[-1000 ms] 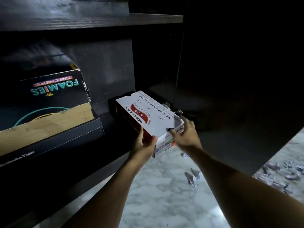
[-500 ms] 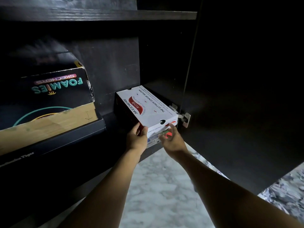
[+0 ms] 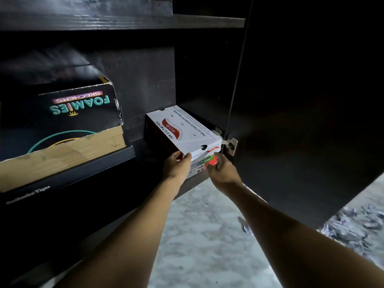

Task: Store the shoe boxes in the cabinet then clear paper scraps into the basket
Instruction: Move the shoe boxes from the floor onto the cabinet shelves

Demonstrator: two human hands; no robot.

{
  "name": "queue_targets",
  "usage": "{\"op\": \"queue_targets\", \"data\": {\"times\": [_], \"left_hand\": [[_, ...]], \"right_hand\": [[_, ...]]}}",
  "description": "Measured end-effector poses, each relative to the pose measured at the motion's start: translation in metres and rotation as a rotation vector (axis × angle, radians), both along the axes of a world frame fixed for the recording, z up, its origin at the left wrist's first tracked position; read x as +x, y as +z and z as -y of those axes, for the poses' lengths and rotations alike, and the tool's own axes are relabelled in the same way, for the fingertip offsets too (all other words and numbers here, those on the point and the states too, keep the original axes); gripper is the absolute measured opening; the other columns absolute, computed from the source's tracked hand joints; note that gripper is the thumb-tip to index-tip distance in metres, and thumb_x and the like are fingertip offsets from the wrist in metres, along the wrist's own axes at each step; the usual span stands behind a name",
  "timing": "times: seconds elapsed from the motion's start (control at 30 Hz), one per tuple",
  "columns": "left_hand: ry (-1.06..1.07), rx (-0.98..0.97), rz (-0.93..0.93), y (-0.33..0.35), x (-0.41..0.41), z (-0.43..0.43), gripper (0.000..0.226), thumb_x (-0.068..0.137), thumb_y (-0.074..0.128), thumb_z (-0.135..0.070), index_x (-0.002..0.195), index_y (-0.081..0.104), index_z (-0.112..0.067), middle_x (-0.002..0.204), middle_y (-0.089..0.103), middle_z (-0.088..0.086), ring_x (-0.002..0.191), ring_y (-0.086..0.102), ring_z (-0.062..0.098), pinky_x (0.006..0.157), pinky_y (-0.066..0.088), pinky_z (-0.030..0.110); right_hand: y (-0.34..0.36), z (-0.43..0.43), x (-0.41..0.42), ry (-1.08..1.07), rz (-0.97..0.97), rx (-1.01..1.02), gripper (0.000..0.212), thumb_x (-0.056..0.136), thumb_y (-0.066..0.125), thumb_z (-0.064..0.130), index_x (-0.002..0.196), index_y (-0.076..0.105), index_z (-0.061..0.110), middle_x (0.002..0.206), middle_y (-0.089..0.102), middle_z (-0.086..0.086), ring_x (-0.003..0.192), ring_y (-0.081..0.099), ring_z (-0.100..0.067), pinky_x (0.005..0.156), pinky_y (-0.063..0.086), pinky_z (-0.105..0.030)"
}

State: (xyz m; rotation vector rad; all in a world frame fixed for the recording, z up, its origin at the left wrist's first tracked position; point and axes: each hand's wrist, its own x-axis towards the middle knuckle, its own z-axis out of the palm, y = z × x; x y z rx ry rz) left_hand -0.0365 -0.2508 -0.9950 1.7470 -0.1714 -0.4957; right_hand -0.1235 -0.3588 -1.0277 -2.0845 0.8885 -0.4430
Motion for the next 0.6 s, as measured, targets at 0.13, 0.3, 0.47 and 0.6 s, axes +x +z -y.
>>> {"op": "queue_targets", "data": {"times": [0.13,0.3,0.47,0.6], "left_hand": [[-0.088,0.07,0.12,0.017,-0.014,-0.005,0.038,0.093,0.061,-0.025,0.129,0.057,-0.014,0.121,0.063,0.005,0.106,0.061,0.024,0.087,0.051,0.031],[-0.268,0.143,0.275,0.04,-0.053,-0.007,0.032,0.092,0.062,-0.028,0.121,0.065,-0.016,0.12,0.067,0.004,0.108,0.062,0.021,0.084,0.046,0.022],[-0.378,0.166,0.337,0.064,-0.102,0.003,0.032,0.092,0.059,-0.03,0.121,0.067,-0.018,0.107,0.069,0.003,0.098,0.063,0.02,0.076,0.042,0.021],[-0.514,0.13,0.368,0.076,-0.16,0.013,0.021,0.09,0.06,-0.028,0.108,0.069,-0.022,0.094,0.069,0.001,0.083,0.062,0.019,0.071,0.044,0.023]], "right_hand": [[0.017,-0.01,-0.027,0.003,-0.074,-0.082,0.041,0.09,0.054,0.042,0.13,0.051,0.035,0.126,0.063,0.004,0.114,0.06,-0.021,0.092,0.05,-0.036],[0.057,-0.014,-0.072,-0.064,-0.133,-0.198,0.051,0.093,0.053,0.041,0.142,0.044,0.033,0.135,0.058,-0.001,0.119,0.057,-0.023,0.096,0.048,-0.037],[0.093,-0.015,-0.14,-0.146,-0.22,-0.276,0.054,0.093,0.049,0.044,0.145,0.041,0.032,0.145,0.051,-0.001,0.126,0.054,-0.024,0.101,0.046,-0.041],[0.113,-0.024,-0.211,-0.276,-0.24,-0.294,0.054,0.093,0.05,0.041,0.145,0.043,0.028,0.143,0.054,-0.002,0.125,0.055,-0.022,0.102,0.046,-0.041]]}}
